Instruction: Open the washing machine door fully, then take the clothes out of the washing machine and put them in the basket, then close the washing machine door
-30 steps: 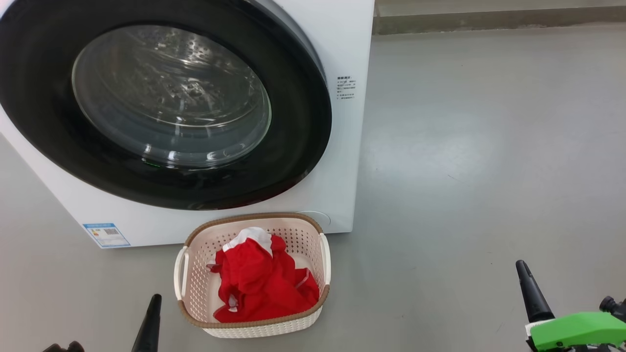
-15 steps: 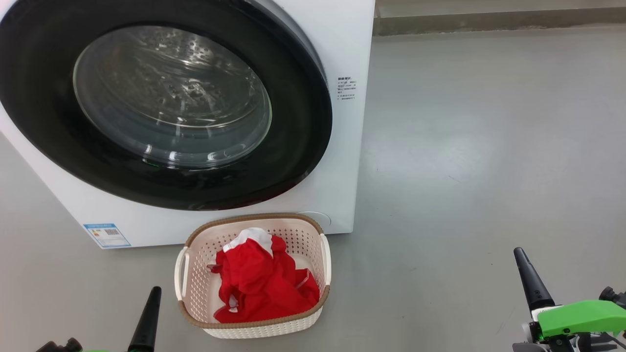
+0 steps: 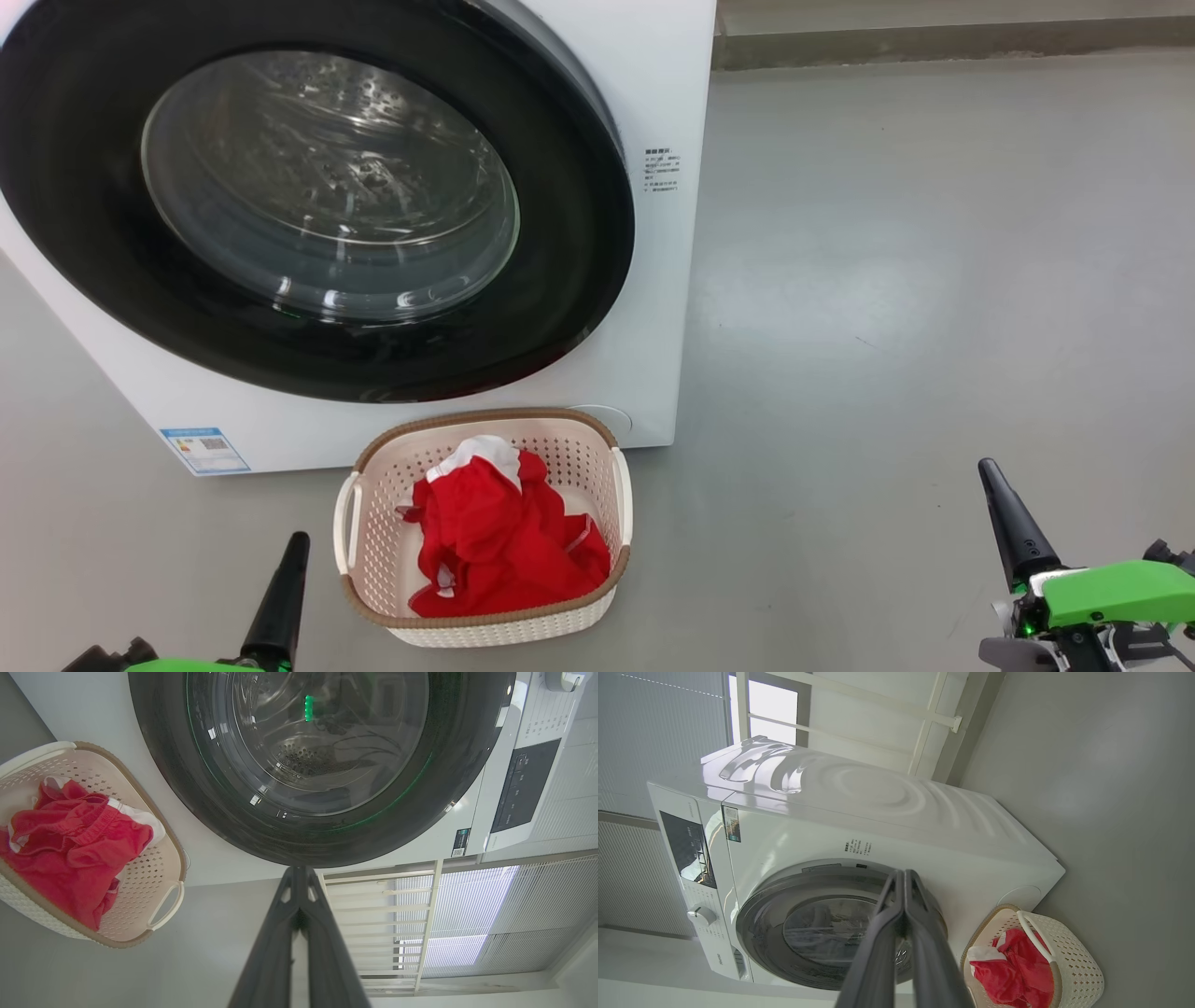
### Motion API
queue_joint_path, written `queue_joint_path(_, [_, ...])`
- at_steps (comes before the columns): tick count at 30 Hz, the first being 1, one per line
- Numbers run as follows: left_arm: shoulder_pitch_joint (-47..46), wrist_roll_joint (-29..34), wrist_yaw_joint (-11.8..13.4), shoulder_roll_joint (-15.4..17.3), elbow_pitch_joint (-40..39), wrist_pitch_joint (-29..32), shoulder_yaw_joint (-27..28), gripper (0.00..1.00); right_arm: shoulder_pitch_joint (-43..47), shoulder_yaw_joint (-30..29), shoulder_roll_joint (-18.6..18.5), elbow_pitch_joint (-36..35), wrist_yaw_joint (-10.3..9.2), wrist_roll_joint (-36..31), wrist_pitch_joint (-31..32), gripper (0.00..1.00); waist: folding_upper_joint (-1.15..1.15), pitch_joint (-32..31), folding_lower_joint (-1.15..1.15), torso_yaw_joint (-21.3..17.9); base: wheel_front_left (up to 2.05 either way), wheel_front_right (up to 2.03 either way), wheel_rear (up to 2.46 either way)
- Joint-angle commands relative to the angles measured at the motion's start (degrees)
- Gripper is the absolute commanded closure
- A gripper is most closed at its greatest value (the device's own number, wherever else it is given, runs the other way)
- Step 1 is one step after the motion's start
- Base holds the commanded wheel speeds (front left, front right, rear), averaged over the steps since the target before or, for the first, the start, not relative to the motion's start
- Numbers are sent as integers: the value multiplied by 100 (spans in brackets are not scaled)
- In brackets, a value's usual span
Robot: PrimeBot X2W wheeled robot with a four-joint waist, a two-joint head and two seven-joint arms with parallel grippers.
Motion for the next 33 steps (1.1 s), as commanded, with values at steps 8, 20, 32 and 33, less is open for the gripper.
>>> queue_joint_path(8, [-338,-551,-38,23,-184,167,250,100,-413,63,-103,-173,-4,617,162,100,0,-8,0,3,0,0,0])
queue_joint_path(20, [-364,-775,-40,13,-192,232,272,100,-458,63,-106,-176,-4,839,226,100,0,-12,0,4,0,0,0])
queue_joint_path(32, [-364,-775,-40,13,-193,232,272,100,-458,63,-106,-176,-4,839,227,100,0,-12,0,4,0,0,0])
queue_joint_path(33, [-364,-775,-40,13,-193,232,272,100,-458,63,-106,-176,-4,839,227,100,0,-12,0,4,0,0,0])
